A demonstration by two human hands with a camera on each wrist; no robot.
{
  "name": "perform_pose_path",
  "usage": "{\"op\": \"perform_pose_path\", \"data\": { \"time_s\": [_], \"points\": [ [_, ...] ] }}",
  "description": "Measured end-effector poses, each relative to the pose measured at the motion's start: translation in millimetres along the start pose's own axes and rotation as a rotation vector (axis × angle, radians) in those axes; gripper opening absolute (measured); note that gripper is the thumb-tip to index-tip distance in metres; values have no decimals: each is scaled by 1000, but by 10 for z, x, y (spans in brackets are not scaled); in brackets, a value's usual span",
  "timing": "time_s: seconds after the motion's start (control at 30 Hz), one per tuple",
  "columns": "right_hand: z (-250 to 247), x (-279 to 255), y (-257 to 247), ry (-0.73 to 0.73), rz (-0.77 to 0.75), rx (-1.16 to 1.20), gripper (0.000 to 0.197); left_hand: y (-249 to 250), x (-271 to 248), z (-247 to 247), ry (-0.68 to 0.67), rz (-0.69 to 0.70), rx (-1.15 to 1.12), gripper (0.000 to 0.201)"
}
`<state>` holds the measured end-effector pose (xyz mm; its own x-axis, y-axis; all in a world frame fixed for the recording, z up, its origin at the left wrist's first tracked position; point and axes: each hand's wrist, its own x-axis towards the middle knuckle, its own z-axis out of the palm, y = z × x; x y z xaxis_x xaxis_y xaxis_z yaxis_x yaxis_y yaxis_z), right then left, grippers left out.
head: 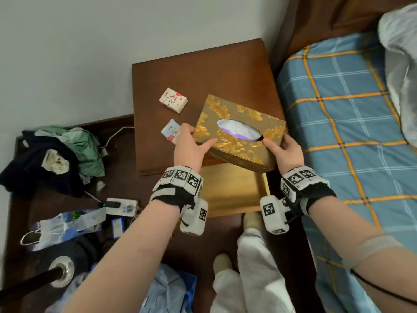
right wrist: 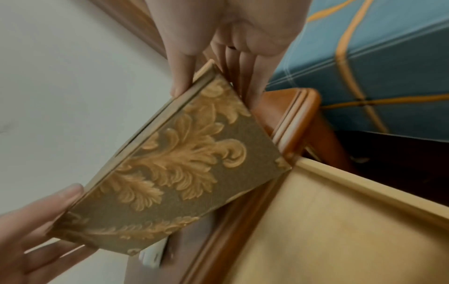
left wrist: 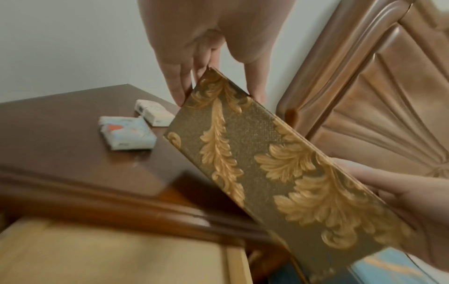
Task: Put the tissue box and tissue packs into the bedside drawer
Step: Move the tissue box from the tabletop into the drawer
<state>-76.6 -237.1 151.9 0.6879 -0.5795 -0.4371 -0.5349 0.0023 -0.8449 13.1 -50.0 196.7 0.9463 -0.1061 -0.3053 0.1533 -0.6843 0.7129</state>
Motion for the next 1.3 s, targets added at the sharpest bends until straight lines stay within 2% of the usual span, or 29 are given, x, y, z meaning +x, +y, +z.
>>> {"op": "perform_pose_path", "data": {
  "time_s": [0.2, 0.4, 0.5, 0.6, 0.73, 0.83, 0.93, 1.03, 1.2, 1.3],
  "points": [
    [-7, -627, 427, -82, 17, -77, 52, -654, -834, -48, -53, -85, -42, 40],
    [32, -641, 801, -162, 2, -151, 63, -1185, -1139, 217, -116, -187, -39, 21],
    [51, -492, 940, -189, -21, -152, 63, -1273, -1078, 381, -103, -252, -50, 15],
    [101, -334, 1127, -180, -30, -138, 65, -1342, -931, 575, -73, -318, -109, 19],
    [227, -127, 1385, -204, 12, -154, 69, -1406, -717, 815, -18, -421, -185, 49],
    [293, 75, 1529, -210, 59, -230, 69, -1536, -519, 1027, -74, -463, -120, 56],
    [294, 284, 1659, -225, 112, -475, 66, -1667, -361, 1266, -162, -482, -7, 56],
    [299, 419, 1719, -259, 82, -659, 64, -1723, -277, 1369, -168, -494, 41, 50],
    [391, 524, 1657, -250, 175, -728, 62, -1707, -180, 1300, -313, -468, 179, 45],
    [416, 541, 1574, -261, 220, -766, 64, -1657, -153, 1297, -345, -472, 239, 48]
  ]
}}
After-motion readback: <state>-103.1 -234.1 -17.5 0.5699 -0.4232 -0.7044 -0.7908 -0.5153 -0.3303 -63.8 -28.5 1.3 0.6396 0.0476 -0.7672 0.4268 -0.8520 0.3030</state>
